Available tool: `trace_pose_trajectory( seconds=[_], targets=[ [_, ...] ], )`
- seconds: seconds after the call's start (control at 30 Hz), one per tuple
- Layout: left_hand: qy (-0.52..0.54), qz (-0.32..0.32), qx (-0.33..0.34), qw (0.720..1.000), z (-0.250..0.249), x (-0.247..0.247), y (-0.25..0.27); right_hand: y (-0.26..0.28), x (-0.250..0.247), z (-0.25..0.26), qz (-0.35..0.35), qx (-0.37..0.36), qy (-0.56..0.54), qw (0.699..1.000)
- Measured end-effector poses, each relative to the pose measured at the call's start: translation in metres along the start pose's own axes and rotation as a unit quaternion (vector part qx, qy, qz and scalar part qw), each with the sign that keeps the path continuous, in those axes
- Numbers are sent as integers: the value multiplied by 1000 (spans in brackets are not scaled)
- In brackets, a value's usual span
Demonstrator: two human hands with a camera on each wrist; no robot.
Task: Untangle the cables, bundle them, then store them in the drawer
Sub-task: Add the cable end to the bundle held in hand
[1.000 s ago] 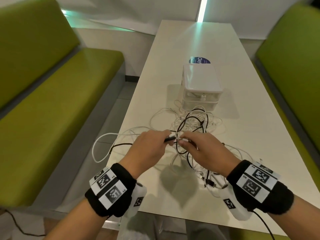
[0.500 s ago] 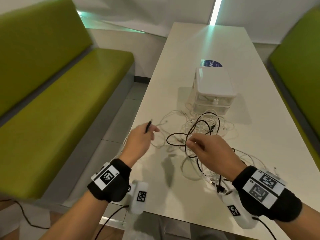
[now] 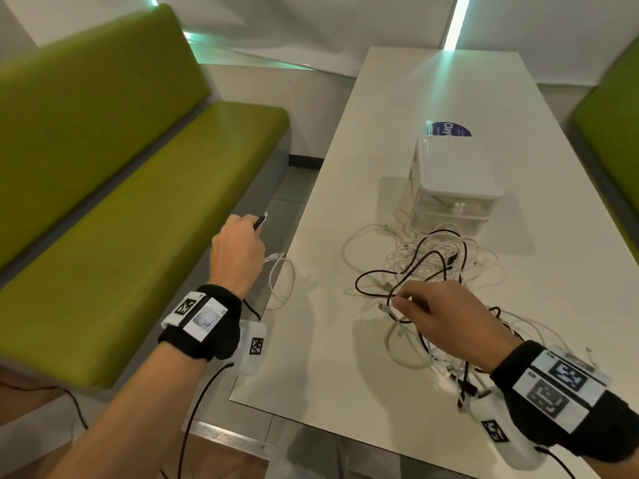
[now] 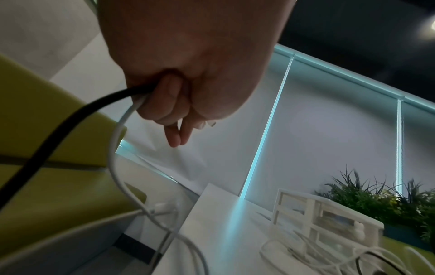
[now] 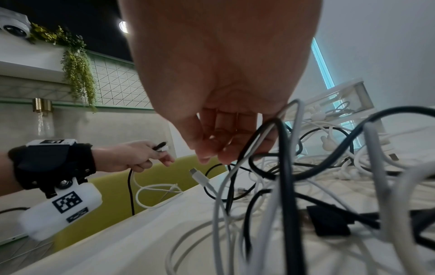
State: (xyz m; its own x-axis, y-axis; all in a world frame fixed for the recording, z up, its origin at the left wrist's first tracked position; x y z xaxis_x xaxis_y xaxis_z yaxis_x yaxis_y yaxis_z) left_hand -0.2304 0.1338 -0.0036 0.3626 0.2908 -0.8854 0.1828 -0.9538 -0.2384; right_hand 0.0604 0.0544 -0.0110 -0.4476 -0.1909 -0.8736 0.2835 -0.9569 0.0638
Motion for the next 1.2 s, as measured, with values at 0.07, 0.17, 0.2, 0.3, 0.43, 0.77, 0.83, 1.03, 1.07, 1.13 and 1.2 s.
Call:
trace_pose_trajectory(
  seconds=[0.07, 0.17, 0.2, 0.3, 0.43, 0.77, 0.83, 1.03, 1.07, 1.13, 1.2],
  targets=[
    [-5, -8, 4, 1000, -3, -6, -5, 0, 0, 0, 2, 1, 4, 1000],
    [-3, -4, 6, 1000, -5, -7, -5, 0, 3, 1, 9, 0, 17, 1000],
    [-1, -1, 10, 1000, -6, -6, -3, 1, 4, 1, 12, 0, 20, 1000],
    [10, -5, 16, 1000, -5, -5, 0, 3, 8, 1, 16, -11, 43, 999],
    [16, -26, -1, 1000, 12, -18, -13, 3, 9, 0, 22, -7, 48, 999],
    [87, -118, 17, 989, 10, -80, -42, -5, 21, 10, 31, -18, 42, 998],
    [112, -50, 18, 992, 10, -59, -37, -5, 23, 10, 30, -11, 40, 999],
    [136, -9, 15, 991, 24, -29, -24, -2, 22, 3, 43, 7, 50, 998],
    [161, -30, 10, 986, 22, -36, -26, -3, 21, 1, 45, 10, 51, 998],
    [221, -67, 8, 973, 14, -51, -30, -4, 20, 0, 45, 14, 52, 998],
    [286, -64, 3, 956, 1, -57, -30, -6, 21, 2, 49, 13, 56, 997]
  ],
)
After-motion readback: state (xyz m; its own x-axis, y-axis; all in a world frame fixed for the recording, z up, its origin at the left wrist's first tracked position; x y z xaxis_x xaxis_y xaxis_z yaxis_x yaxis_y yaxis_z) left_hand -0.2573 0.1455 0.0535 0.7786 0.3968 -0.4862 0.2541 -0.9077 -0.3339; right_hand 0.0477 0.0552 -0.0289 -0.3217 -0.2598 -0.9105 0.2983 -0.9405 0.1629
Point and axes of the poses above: each hand's wrist, its own y-axis away from the middle knuckle, its own x-axis out of the palm, z = x × y, the point moved 4 cm from there along -y, towards the middle knuckle, and after that the axes turned 2 degrees about y, right-handed, at the moved point
